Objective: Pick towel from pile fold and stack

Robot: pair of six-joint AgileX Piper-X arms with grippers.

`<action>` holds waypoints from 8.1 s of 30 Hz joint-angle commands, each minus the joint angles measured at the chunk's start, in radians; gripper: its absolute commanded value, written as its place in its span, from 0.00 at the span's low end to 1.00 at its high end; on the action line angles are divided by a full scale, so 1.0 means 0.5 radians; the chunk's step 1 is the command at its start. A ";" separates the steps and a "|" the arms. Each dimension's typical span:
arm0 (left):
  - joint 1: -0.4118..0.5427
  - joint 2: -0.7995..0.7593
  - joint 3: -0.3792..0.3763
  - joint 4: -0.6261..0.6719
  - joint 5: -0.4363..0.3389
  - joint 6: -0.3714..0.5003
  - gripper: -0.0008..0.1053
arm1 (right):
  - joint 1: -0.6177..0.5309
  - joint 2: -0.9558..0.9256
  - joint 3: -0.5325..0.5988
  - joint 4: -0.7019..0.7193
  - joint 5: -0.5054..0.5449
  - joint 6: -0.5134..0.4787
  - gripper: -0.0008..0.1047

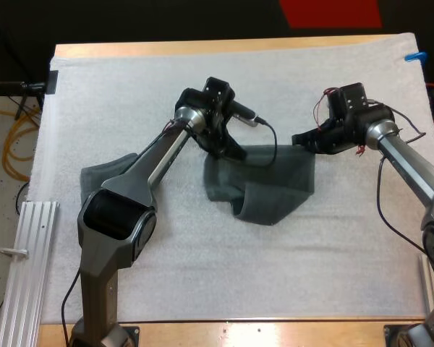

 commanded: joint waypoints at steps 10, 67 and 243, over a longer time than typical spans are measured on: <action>-0.005 -0.528 -0.201 0.041 0.024 0.023 0.01 | 0.046 -0.566 -0.008 -0.077 0.303 -0.208 0.01; 0.203 -1.463 1.732 -1.534 0.451 -0.113 0.01 | 0.348 -0.869 0.810 -0.895 0.584 0.003 0.01; 0.528 -1.641 2.352 -1.609 1.534 -1.279 0.01 | 0.413 -1.726 1.825 -0.881 -0.021 1.643 0.01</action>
